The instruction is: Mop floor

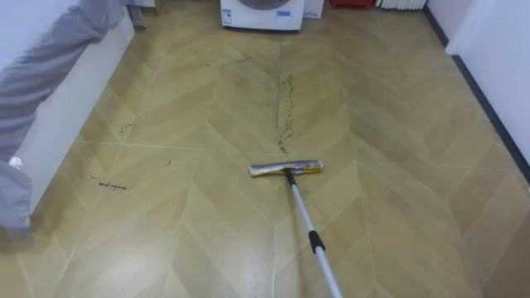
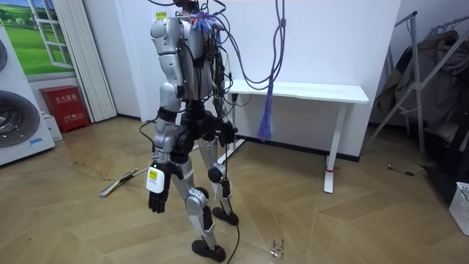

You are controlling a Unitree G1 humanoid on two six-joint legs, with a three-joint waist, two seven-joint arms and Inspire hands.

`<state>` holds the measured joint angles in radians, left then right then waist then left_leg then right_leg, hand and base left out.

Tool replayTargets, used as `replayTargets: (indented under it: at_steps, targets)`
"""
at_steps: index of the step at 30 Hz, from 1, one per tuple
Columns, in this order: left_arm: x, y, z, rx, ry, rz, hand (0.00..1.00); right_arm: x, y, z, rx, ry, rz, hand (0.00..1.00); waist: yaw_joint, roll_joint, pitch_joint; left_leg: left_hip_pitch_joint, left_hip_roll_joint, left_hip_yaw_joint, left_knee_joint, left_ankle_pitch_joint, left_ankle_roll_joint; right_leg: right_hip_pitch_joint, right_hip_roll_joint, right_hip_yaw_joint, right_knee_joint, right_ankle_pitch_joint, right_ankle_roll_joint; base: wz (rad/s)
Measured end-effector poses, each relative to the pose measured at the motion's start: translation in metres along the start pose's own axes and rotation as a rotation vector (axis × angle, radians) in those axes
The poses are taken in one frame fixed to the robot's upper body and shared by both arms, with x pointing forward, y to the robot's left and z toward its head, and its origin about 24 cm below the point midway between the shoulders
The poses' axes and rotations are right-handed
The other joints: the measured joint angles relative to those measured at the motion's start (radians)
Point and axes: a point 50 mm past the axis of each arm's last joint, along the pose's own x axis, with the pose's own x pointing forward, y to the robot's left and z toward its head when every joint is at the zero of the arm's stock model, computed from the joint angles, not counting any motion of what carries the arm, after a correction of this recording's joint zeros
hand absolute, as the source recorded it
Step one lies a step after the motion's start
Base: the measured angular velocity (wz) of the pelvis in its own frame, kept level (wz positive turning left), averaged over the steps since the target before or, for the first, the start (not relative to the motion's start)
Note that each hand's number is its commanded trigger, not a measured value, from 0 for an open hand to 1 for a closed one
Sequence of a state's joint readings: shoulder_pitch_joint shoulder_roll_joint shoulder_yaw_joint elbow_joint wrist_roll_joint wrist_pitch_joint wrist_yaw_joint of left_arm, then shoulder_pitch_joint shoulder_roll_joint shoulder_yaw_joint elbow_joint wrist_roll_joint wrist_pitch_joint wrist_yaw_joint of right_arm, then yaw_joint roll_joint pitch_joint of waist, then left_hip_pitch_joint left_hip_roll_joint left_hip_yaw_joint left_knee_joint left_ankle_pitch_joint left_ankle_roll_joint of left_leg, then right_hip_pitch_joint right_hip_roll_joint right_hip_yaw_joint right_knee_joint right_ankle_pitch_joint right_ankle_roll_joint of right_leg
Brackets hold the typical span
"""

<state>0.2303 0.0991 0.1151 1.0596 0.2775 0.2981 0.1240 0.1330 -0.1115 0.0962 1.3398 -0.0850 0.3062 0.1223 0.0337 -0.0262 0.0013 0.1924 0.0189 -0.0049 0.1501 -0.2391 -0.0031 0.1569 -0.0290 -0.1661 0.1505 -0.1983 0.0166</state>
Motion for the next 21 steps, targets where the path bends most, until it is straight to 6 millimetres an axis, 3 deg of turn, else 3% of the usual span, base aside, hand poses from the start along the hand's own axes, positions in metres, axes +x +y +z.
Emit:
replayTargets:
  at_steps: [9,15,21]
  targets:
    - [0.000,0.000,0.002,0.000,-0.005,0.001,0.00,-0.001,-0.001,0.004,0.003,-0.012,-0.015,1.00,-0.001,0.007,-0.0014,-0.015,0.000,0.000,0.002,0.000,0.000,-0.013,0.000,-0.001,0.002,0.000,0.000,0.00]
    - [-0.001,0.003,0.020,-0.004,-0.049,0.007,0.00,-0.003,-0.008,0.015,0.001,-0.036,-0.052,1.00,-0.004,0.025,-0.0012,-0.064,-0.001,0.001,0.010,0.000,0.001,-0.062,-0.003,0.000,0.021,0.000,-0.001,0.00]
    - [-0.003,0.001,0.046,0.030,-0.121,0.002,0.00,-0.005,-0.010,0.021,-0.012,-0.046,-0.075,1.00,-0.011,0.024,0.0007,-0.134,-0.002,0.001,0.027,0.001,0.001,-0.127,-0.004,0.000,0.035,0.001,-0.002,0.01]
